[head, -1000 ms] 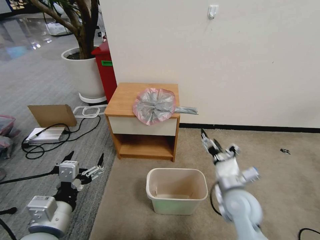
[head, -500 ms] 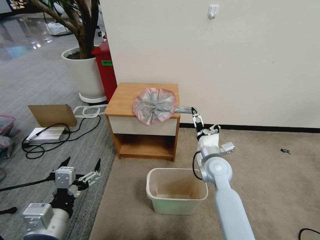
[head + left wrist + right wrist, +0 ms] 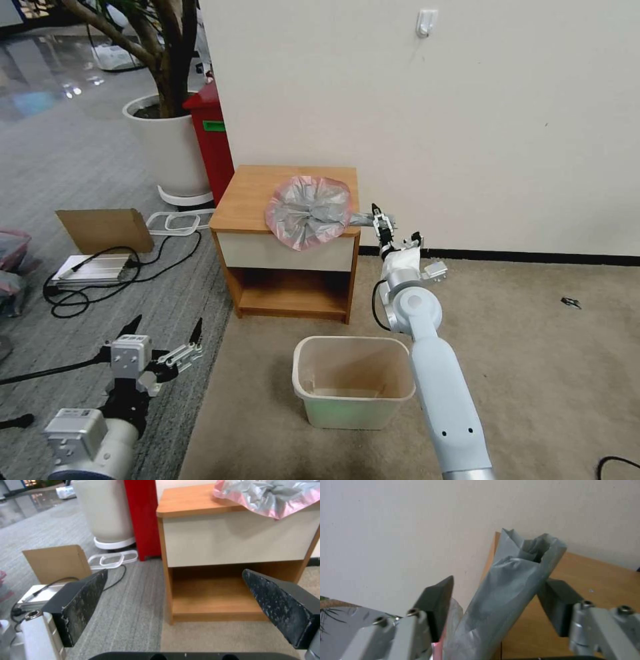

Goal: Pick up the garbage bag from the table and place it over the trash can.

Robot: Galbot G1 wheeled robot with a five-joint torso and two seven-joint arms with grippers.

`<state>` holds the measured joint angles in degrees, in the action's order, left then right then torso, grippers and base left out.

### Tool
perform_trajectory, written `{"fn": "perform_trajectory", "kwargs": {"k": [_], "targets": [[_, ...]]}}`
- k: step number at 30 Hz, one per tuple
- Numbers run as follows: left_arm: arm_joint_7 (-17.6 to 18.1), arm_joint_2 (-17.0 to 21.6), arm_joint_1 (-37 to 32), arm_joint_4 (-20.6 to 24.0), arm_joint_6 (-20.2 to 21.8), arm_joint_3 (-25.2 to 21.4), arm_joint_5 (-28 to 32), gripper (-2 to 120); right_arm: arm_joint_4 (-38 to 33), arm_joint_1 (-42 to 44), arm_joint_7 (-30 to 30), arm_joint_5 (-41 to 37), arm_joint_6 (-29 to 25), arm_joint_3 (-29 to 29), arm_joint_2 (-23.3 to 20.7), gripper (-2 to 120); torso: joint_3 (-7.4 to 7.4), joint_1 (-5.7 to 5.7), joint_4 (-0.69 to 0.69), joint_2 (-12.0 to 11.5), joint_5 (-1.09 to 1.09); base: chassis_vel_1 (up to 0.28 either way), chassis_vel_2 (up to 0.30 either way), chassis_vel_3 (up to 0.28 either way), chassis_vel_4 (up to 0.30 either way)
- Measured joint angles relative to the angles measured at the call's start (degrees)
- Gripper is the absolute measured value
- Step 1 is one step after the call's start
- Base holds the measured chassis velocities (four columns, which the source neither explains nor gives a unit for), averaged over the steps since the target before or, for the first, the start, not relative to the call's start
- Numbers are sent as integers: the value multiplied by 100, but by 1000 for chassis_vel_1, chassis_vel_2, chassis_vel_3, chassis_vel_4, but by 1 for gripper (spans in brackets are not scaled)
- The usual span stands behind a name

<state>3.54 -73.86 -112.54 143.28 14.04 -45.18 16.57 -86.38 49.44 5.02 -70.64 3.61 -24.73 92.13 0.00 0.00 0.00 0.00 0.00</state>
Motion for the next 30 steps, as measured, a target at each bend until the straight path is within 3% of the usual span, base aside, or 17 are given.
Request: {"fn": "perform_trajectory", "kwargs": {"k": [5, 9, 17, 30], "targets": [[-40, -6, 22, 0, -30, 20, -18, 100, -28, 7, 2, 5, 0, 0, 0, 47, 0, 0, 0, 0, 0, 0, 0, 0, 0], [-56, 9, 45, -3, -66, 23, -35, 100, -62, 11, 9, 8, 0, -3, 2, 27, 0, 0, 0, 0, 0, 0, 0, 0, 0], [-73, -33, 57, -29, -97, 48, -129, 100, -204, 68, 114, 16, 0, 55, -15, 1, 0, 0, 0, 0, 0, 0, 0, 0, 0], [-116, -84, 106, -41, -190, 90, -164, 100, -2043, 1581, 877, -58, -100, 743, -521, 0, -1, 0, 0, 0, 0, 0, 0, 0, 0]]}}
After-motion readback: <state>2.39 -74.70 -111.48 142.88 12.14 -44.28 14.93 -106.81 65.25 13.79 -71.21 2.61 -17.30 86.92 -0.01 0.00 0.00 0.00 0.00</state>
